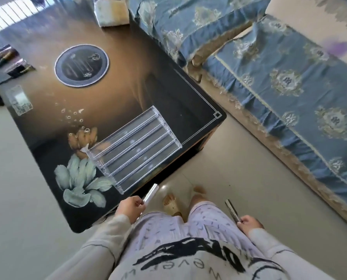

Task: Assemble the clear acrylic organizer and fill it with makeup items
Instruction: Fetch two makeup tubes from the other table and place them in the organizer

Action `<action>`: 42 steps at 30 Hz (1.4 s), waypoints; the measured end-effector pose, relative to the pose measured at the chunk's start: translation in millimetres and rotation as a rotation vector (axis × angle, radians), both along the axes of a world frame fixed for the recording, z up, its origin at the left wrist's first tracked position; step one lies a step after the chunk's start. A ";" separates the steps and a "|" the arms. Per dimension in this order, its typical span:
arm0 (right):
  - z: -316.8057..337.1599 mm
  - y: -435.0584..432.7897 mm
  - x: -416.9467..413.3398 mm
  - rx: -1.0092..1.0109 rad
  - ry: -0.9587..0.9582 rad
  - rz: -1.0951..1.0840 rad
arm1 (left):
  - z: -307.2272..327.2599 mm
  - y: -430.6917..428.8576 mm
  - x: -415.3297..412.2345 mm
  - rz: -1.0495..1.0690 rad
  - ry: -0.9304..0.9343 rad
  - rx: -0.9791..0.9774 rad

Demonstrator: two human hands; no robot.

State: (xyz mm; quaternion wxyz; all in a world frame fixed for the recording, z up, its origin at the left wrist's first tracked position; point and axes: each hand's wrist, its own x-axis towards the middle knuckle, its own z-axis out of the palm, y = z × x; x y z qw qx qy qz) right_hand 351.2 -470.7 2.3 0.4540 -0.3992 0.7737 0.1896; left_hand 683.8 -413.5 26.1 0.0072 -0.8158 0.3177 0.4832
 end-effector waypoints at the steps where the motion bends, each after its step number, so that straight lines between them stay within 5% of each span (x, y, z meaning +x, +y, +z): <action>1: -0.3 -13.3 6.2 -0.018 -0.022 0.014 | -2.0 5.3 1.6 0.024 -0.004 0.023; 12: -6.2 -151.0 65.0 -0.028 -0.094 0.307 | -6.2 55.1 -8.1 0.719 -0.026 0.109; 19: -13.4 -197.5 95.9 -0.017 -0.142 0.530 | -12.0 43.9 -38.6 0.914 -0.043 0.086; 31: 8.4 -203.7 113.5 -0.014 -0.237 0.524 | -3.3 15.0 -16.0 0.897 -0.035 -0.041; 42: 45.5 -229.1 206.1 -0.059 -0.654 0.481 | 25.6 -46.0 60.1 0.911 0.004 -0.450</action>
